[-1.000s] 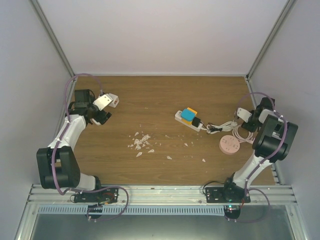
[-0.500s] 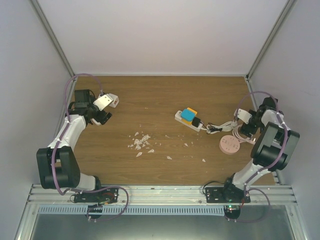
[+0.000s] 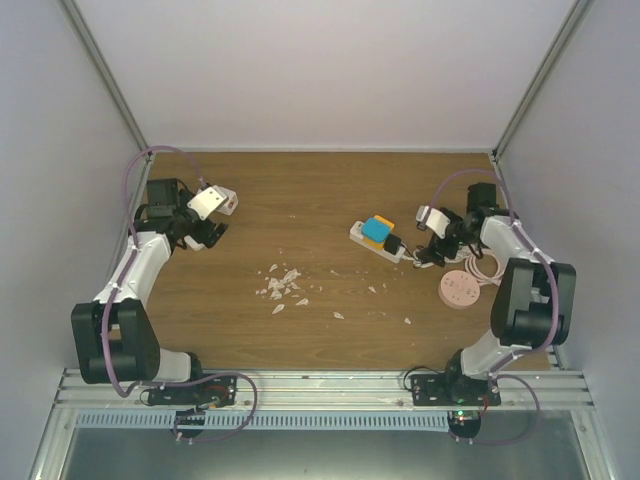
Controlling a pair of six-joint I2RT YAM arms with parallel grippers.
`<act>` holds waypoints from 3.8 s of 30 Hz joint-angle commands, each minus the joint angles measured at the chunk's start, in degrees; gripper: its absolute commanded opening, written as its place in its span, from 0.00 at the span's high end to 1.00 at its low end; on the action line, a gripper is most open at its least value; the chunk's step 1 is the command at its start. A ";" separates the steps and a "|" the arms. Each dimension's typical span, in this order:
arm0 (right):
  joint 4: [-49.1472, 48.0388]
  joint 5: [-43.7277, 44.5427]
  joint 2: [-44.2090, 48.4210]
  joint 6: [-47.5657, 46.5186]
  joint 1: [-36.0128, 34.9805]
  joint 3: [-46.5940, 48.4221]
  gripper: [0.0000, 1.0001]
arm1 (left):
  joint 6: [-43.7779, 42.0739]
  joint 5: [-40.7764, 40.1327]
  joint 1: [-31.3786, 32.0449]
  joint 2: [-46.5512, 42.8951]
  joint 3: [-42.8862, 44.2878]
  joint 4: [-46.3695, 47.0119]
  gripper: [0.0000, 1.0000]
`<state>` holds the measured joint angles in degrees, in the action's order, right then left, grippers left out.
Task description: Pull the plug off the socket
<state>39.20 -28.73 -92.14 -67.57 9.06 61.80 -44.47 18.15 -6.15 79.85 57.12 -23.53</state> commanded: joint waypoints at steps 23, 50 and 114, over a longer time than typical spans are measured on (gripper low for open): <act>-17.02 -0.69 -12.10 14.00 -16.70 -1.77 0.28 | 6.84 6.34 -0.22 -2.67 1.42 0.45 0.01; -16.84 -7.19 -10.91 17.19 -40.19 -5.84 0.46 | -8.75 22.64 5.24 -6.47 -0.69 -13.90 0.01; -32.72 -16.73 -0.63 28.81 -49.99 -12.30 0.18 | -2.94 6.62 45.09 -19.50 -18.97 7.87 0.47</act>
<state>9.93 -43.11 -95.24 -39.97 -40.53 50.68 -49.28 23.42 38.65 60.69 35.62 -14.81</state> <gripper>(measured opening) 0.829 0.551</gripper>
